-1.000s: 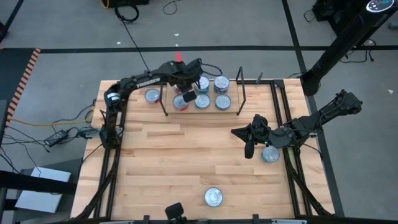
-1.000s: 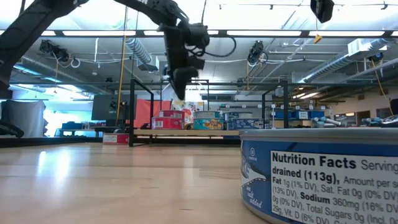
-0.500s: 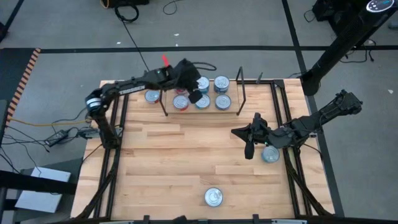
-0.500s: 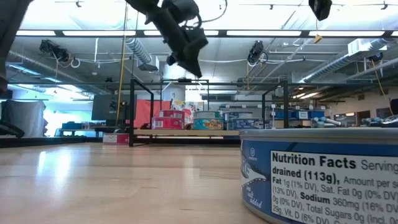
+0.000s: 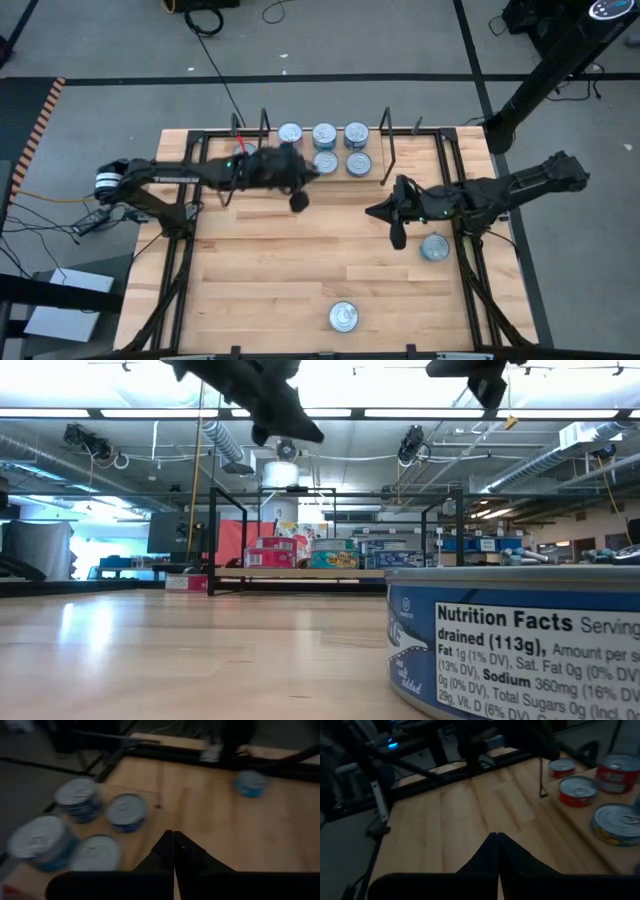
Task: Stack canned seafood by type on shelf
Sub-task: Stack the light blue tuna can on top of the other light blue tuna can
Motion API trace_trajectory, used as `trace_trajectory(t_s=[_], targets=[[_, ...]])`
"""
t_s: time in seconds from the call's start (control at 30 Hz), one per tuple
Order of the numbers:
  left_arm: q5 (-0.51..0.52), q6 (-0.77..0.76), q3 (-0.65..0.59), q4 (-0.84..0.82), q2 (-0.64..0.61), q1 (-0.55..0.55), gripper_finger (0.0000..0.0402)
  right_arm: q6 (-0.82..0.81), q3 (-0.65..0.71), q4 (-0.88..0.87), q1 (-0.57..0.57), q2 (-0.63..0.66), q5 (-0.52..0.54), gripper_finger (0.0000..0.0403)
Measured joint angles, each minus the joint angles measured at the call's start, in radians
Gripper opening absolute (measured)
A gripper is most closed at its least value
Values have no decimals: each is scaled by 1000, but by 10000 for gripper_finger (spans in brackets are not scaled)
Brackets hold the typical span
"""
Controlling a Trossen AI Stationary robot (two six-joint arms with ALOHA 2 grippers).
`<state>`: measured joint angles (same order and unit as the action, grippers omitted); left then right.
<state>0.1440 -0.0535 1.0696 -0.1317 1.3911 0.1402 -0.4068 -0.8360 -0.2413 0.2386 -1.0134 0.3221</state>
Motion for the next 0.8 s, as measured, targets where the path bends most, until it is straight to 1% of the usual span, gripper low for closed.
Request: trace_trajectory(t_s=[0.13,0.2,0.33,0.43,0.53,0.63,0.7,0.8], targets=[[4,-64,-63,33,-32,-105,2,28,0,-2,-71,0,-143,10],[23,-91,-81,48,-33,-154,2,44,0,-5,-104,-1,-208,10],[77,-114,-111,91,-34,-244,2,63,0,-33,-152,-1,-300,10],[110,-115,-113,88,-34,-290,2,60,0,-96,-163,-1,-327,10],[116,-136,-113,91,-34,-310,2,26,0,-153,-161,-1,-327,10],[71,-166,-113,90,-34,-309,2,-18,0,-188,-150,-4,-327,10],[60,-165,-113,89,-34,-304,2,-38,0,-202,-136,-16,-326,10],[37,-161,-113,90,-34,-284,2,-97,0,-237,-111,-59,-321,10]])
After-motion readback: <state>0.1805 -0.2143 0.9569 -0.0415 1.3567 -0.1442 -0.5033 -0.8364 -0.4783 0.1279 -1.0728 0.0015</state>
